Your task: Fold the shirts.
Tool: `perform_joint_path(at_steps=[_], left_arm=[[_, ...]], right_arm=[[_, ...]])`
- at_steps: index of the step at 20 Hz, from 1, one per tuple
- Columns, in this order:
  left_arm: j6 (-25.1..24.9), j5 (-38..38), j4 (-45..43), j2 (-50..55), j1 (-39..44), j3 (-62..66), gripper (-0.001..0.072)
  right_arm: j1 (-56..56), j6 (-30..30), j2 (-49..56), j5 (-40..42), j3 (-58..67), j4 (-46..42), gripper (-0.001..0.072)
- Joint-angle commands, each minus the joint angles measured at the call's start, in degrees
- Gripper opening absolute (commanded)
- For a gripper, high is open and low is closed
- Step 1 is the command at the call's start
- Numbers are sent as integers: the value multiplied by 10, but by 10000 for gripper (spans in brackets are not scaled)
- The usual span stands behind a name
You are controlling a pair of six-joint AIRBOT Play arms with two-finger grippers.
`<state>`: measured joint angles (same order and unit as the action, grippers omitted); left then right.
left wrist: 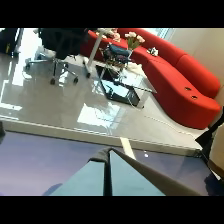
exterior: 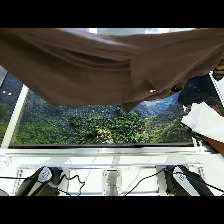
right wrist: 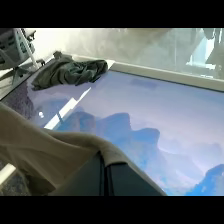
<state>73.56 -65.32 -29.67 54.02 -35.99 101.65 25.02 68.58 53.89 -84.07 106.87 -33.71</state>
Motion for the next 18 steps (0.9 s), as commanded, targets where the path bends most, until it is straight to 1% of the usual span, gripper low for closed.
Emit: perform_joint_path(at_steps=[1, 4, 7, 8, 10, 11, 12, 14, 16, 18], left_arm=[[-1, 6, 6, -7, 0, 1, 8], [-5, 24, -16, -22, 0, 5, 8], [2, 36, -66, -24, 0, 41, 7], [2, 53, -79, -24, 0, 55, 7], [15, 75, -106, -23, 0, 79, 7], [19, 72, -119, -23, 0, 86, 7], [22, 64, -129, -22, 0, 86, 7], [33, 17, -135, -6, 0, 85, 7], [50, -57, -135, 29, 0, 73, 7], [61, -102, -137, 66, 8, 31, 8]], right_arm=[[-39, 14, -16, -7, 10, -76, 16], [-48, 37, -46, -1, 60, -156, 16], [-57, 45, -58, 7, 127, -170, 15], [-76, 53, -58, 12, 146, -195, 15], [-129, 72, -58, 7, 159, -288, 14], [-156, 81, -58, 2, 158, -334, 15], [-182, 84, -54, -5, 157, -371, 14], [-226, 88, -34, -17, 150, -420, 14], [-240, 88, -3, -23, 112, -423, 14], [-240, 85, 47, -35, 56, -388, 15]])
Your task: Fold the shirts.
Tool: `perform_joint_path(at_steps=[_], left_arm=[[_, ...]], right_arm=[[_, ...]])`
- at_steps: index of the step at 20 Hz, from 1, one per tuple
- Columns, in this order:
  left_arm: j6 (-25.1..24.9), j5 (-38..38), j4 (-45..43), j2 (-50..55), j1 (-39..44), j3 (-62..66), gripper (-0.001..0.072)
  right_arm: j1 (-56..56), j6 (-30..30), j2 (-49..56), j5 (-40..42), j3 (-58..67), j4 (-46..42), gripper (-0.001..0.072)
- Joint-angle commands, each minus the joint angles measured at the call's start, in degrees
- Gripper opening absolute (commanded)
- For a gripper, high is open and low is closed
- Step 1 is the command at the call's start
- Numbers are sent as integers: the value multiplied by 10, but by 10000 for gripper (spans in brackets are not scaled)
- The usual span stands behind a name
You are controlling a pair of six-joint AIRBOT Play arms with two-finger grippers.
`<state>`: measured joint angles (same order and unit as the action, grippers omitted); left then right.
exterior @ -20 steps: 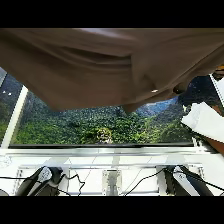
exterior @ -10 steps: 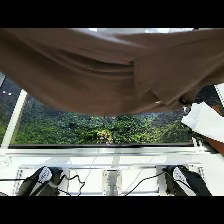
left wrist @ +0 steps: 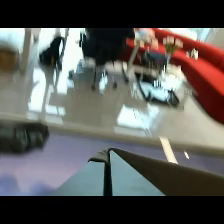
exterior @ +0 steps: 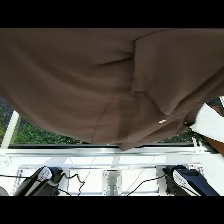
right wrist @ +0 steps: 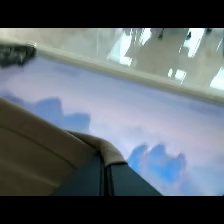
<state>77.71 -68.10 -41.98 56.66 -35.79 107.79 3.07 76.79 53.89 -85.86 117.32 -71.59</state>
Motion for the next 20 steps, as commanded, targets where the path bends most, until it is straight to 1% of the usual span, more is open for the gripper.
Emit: perform_joint_path(at_steps=[1, 3, 5, 7, 9, 11, 12, 14, 15, 16, 17, 19, 20], left_arm=[[19, -84, -19, 55, 17, -59, 7], [19, -77, -56, 89, 63, -124, 7], [22, -21, -135, 137, 130, -171, 7], [51, 47, -191, 216, 191, -172, 7], [81, 98, -193, 315, 230, -146, 7], [104, 105, -194, 424, 259, -69, 7], [124, 111, -195, 473, 268, -17, 7], [165, 127, -194, 546, 274, 81, 7], [178, 141, -194, 568, 273, 117, 7], [191, 166, -193, 573, 271, 125, 7], [198, 183, -193, 573, 269, 125, 6], [197, 179, -194, 573, 264, 125, 9], [183, 168, -183, 573, 262, 125, 12]], right_arm=[[-20, -3, 79, -16, -75, 12, 15], [-20, -6, 151, 4, -122, 43, 15], [-20, -18, 226, 59, -159, 65, 15], [-15, -18, 313, 121, -168, 73, 15], [-1, -18, 390, 174, -166, 110, 15], [14, -18, 459, 198, -144, 133, 15], [21, -18, 487, 207, -125, 133, 15], [31, -17, 523, 236, -87, 132, 15], [36, -15, 530, 260, -74, 132, 15], [41, -9, 534, 287, -64, 132, 15], [46, 0, 534, 309, -57, 128, 14], [54, 4, 534, 318, -49, 128, 15], [54, 4, 534, 318, -49, 129, 17]])
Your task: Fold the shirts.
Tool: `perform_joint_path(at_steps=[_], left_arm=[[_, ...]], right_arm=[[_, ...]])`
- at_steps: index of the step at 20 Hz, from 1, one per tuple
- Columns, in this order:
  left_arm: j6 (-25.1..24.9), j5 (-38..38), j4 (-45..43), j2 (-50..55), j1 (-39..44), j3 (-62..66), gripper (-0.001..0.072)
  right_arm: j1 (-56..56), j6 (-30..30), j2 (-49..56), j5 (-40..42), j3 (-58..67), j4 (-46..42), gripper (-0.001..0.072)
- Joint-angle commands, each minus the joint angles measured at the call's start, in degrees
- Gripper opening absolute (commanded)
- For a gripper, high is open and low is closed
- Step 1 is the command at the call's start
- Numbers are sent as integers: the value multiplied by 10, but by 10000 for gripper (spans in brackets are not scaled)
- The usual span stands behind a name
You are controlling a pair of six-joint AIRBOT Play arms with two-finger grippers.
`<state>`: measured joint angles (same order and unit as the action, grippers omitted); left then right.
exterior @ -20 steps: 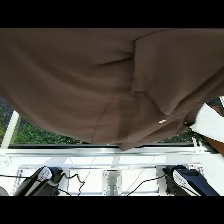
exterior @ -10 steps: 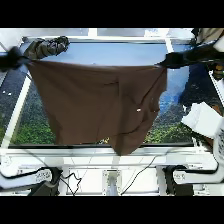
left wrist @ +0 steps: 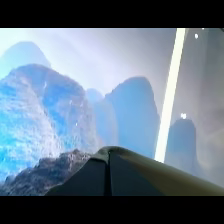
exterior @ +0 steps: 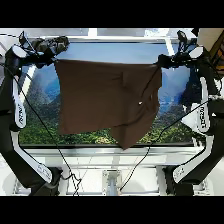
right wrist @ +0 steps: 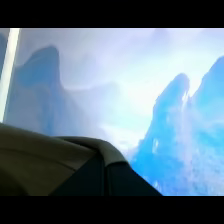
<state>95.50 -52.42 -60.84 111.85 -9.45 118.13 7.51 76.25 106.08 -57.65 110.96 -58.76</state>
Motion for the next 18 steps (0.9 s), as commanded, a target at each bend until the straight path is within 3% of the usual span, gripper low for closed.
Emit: perform_joint_path(at_steps=[1, 2, 3, 4, 6, 8, 10, 11, 13, 14, 16, 18], left_arm=[[-20, -3, 39, 21, -3, 22, 182], [-58, -12, 84, 21, -3, 22, 583], [-84, -20, 141, 21, -5, 22, 703], [-100, -26, 188, 21, -8, 21, 703], [-108, -47, 254, 20, -15, 21, 700], [-113, -107, 249, 15, -27, 21, 697], [-113, -228, 155, 7, -45, 21, 693], [-113, -302, 59, 0, -52, 13, 692], [-113, -391, -100, -33, -66, -36, 692], [-111, -375, -104, -61, -82, -73, 692], [-154, -323, -42, -130, -113, -155, 692], [-179, -267, -39, -205, -128, -256, 692]], right_arm=[[9, 10, 12, 32, 15, 1, 21], [8, 17, 12, 29, 15, 2, 102], [6, 26, 12, 24, 15, 5, 330], [6, 32, 12, 8, 15, 5, 377], [9, 39, 12, -50, 15, -8, 377], [12, 67, 10, -132, 15, -94, 375], [14, 82, 4, -230, 14, -232, 375], [14, 78, -2, -273, 11, -293, 375], [31, 67, -34, -296, -19, -313, 375], [44, 62, -56, -286, -40, -284, 375], [73, 45, -112, -271, -104, -229, 375], [99, 22, -172, -271, -201, -196, 375]])
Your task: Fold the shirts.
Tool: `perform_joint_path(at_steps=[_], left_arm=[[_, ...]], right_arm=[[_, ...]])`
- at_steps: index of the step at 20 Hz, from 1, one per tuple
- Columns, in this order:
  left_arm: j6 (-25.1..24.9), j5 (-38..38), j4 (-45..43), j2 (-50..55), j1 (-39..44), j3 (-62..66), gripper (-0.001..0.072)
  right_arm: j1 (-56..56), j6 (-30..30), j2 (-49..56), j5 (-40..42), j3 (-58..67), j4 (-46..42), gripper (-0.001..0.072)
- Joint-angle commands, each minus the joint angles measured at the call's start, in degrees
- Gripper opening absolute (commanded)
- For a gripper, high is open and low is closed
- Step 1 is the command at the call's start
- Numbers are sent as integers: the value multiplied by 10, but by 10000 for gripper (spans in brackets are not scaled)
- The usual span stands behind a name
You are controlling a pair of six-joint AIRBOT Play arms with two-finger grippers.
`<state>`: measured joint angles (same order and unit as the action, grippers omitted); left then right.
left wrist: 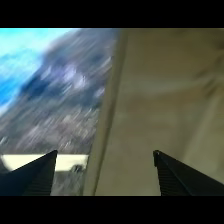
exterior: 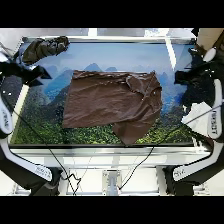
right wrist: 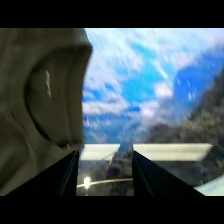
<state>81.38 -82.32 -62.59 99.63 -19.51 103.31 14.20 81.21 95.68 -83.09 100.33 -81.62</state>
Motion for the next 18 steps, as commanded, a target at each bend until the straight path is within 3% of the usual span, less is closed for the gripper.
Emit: perform_joint_path(at_steps=[1, 5, 8, 9, 18], left_arm=[[-43, 57, -21, -116, -32, -168, 692], [-79, 117, 44, -180, -33, -365, 692], [-79, 161, 82, -179, -32, -400, 692], [-79, 174, 96, -180, -32, -400, 692], [-66, 181, 73, -179, 34, -400, 692]], right_arm=[[45, -40, -100, -5, -160, 55, 375], [77, -112, -197, 113, -415, 209, 377], [86, -154, -199, 131, -503, 326, 381], [87, -163, -199, 129, -523, 356, 425], [87, -221, -199, 145, -699, 434, 433]])
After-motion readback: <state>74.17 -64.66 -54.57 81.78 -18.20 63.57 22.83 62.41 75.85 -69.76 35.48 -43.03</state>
